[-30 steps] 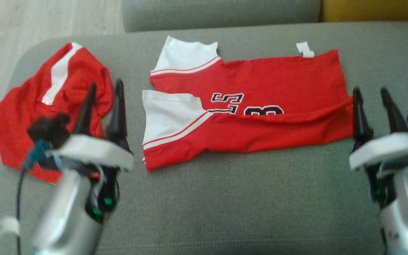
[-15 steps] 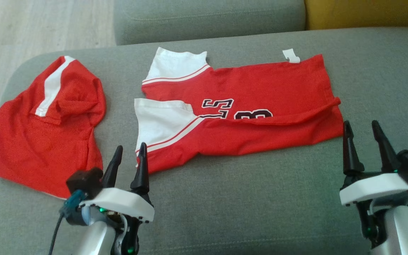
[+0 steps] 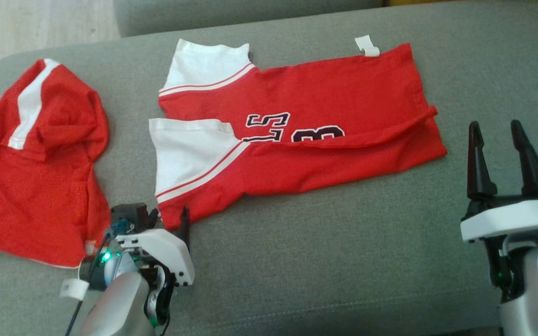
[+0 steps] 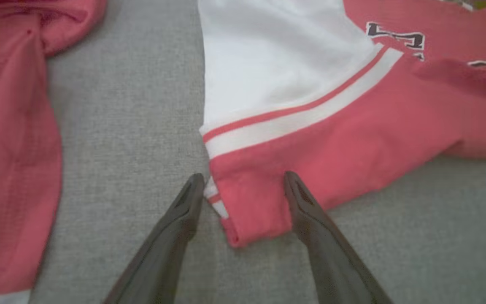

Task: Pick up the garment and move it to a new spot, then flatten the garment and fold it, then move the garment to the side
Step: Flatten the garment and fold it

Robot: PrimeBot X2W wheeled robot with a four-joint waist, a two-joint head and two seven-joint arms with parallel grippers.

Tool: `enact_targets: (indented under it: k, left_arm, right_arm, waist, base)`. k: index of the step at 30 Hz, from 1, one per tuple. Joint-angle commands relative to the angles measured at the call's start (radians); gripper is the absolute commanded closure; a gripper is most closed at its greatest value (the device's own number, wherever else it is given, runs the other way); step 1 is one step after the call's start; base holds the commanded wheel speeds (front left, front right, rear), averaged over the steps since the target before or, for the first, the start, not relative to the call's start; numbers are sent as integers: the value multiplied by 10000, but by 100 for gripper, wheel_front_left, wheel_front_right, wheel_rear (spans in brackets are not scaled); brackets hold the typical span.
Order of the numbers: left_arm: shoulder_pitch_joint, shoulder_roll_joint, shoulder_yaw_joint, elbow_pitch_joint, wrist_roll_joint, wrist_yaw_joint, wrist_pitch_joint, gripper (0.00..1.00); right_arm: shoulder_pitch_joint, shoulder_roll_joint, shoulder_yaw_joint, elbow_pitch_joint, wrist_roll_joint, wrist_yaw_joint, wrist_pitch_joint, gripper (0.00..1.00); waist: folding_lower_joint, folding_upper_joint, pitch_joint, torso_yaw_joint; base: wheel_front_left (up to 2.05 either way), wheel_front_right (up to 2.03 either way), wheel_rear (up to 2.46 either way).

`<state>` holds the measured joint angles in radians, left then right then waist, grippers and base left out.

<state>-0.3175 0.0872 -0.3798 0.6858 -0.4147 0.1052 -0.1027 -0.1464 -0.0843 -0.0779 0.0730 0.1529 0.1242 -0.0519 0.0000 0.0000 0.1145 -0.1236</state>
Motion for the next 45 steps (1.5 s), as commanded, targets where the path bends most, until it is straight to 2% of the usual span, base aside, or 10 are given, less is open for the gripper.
enact_targets:
  k: [1,13,14,15,17,22,27,36,45]
  left_arm:
    - [-586,237,191,99,119,-62,123,0]
    - [-1391,258,-388,1746,310,-539,856,0]
    - [-1445,239,-447,1852,305,-628,936,36]
    - [-1498,218,-490,1924,292,-714,962,100]
    - [-1647,159,-502,1945,226,-853,667,100]
    - [-1894,118,-340,1551,161,-776,-413,100]
    - [-1996,71,-308,754,188,-766,-1182,100]
    - [-1900,-11,-736,-559,371,-858,-1275,100]
    - [-1916,121,-922,-1353,416,-817,-1040,100]
  right_arm:
    - [-453,-200,183,-487,-98,65,76,0]
    - [-684,-247,157,-799,-193,65,184,0]
    - [-691,-246,139,-805,-208,65,189,0]
    - [-693,-244,117,-803,-230,65,202,0]
    - [-684,-212,-20,-647,-305,65,409,0]
    - [-806,-117,-299,4,-500,65,1088,0]
    - [-1345,77,-946,1221,-590,65,2166,0]
    - [-2833,265,-2443,3624,-1921,65,3448,0]
    - [-4006,303,-3401,5237,-3026,65,3759,0]
  waist:
    - [0,0,141,-110]
    - [0,0,395,-215]
    - [0,0,408,-193]
    - [0,0,422,-158]
    - [0,0,467,-14]
    - [0,0,557,348]
    - [0,0,681,714]
    - [0,0,999,1169]
    - [0,0,1412,1252]
  base:
    - [0,0,0]
    - [0,0,0]
    - [0,0,0]
    - [0,0,0]
    - [0,0,0]
    - [0,0,0]
    - [0,0,0]
    - [0,0,0]
    - [0,0,0]
